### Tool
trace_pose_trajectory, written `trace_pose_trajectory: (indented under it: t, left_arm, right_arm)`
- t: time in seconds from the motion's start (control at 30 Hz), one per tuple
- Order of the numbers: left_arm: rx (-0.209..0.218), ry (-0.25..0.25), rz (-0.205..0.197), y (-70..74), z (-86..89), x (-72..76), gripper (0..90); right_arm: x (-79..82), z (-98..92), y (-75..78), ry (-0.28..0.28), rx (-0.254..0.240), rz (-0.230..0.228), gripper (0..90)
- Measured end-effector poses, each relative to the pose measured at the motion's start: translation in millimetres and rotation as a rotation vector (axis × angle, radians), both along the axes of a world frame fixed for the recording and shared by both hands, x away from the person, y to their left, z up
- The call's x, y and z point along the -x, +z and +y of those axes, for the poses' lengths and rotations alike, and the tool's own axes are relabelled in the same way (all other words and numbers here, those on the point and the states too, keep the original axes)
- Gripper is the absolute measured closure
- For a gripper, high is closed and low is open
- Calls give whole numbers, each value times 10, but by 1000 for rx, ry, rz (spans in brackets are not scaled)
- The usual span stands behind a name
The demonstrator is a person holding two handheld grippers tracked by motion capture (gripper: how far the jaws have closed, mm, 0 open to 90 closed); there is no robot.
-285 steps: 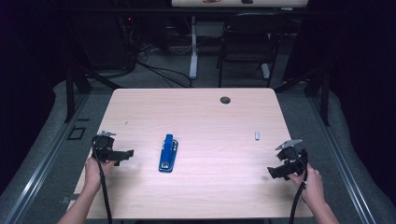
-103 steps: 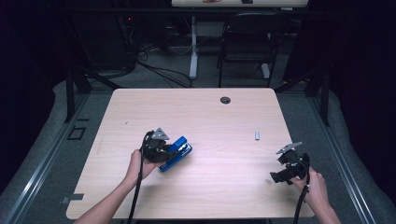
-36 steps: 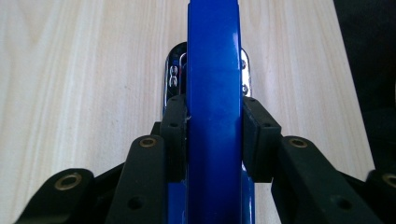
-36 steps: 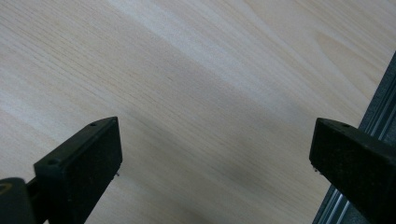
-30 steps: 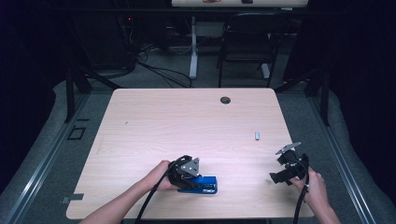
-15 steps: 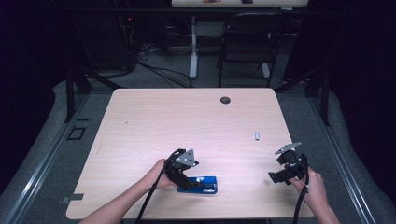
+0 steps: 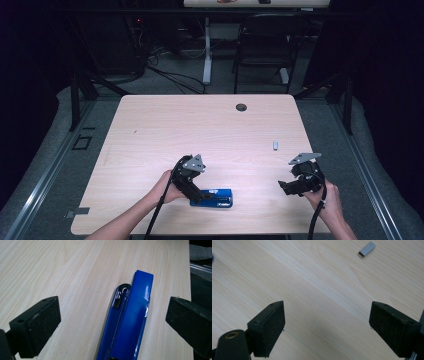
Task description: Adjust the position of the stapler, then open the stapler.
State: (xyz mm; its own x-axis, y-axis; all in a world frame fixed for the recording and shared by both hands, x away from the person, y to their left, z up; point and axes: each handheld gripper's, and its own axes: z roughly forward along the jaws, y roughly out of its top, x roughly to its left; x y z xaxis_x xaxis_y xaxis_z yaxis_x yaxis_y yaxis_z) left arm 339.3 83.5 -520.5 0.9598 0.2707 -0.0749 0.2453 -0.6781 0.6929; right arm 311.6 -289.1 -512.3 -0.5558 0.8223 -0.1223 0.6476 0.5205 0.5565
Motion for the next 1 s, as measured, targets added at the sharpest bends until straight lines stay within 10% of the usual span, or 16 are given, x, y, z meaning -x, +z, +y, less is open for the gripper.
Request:
trace_pose_trajectory:
  t: [0.63,1.0]
  left_arm:
    - [-2,25,-9,8,-16,27,12]
    - [-28,0,-7,-29,-119,74,132]
  right_arm:
    - [108,358,87,114,-173,26,148]
    - [166,649,62,154,-242,90,315]
